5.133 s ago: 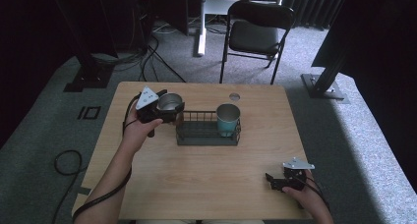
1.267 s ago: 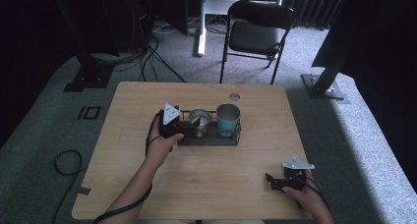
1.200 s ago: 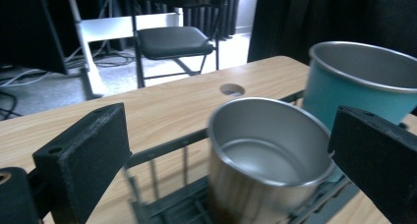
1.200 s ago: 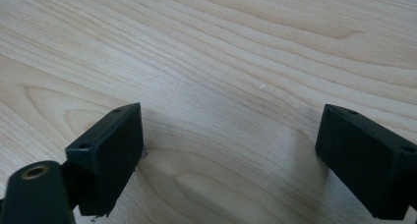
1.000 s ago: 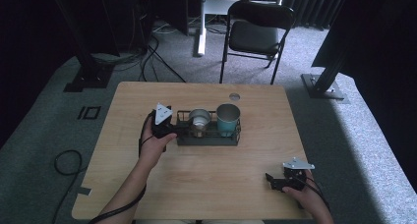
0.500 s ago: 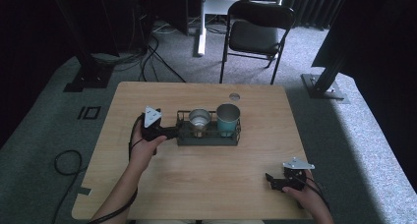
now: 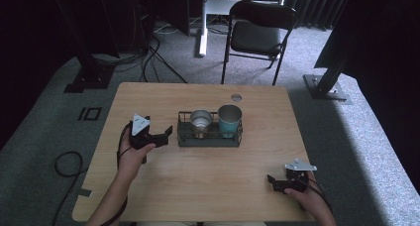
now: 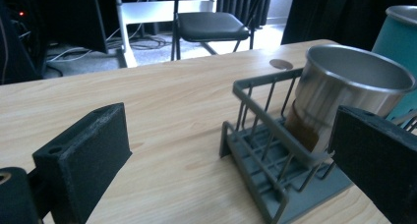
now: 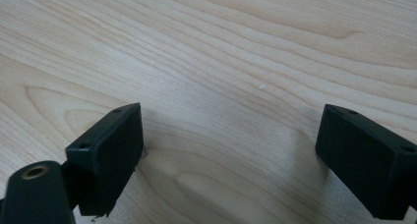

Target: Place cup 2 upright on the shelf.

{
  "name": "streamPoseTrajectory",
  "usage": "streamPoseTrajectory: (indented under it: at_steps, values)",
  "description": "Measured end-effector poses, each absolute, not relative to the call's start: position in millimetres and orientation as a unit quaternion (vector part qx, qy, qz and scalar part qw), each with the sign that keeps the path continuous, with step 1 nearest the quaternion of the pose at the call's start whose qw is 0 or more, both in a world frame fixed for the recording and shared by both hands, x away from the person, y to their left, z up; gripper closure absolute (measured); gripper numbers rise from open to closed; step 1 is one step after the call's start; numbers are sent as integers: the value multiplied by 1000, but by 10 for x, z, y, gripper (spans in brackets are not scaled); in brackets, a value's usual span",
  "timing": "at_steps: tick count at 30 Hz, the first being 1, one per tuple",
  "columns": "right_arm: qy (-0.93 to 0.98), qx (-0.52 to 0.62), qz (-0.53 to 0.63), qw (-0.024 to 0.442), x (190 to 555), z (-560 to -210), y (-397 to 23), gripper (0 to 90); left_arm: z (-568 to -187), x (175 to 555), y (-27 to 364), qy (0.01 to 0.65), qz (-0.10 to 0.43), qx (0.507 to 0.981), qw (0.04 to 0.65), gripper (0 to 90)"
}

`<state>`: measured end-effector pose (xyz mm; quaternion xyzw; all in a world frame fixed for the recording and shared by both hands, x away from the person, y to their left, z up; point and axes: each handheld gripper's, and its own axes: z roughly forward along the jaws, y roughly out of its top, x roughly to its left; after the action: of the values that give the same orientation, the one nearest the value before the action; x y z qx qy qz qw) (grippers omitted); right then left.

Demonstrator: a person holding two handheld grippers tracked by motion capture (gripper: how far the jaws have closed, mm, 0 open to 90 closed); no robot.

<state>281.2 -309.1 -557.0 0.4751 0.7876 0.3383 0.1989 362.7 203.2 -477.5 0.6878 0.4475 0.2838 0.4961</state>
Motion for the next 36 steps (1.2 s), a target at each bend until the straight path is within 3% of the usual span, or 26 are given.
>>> streamPoseTrajectory:
  at_steps: [36]
  values:
    - [787,475,338,199,2812,-5569,-3091,104,-5155,3038,2743,465,256,720,447,28]
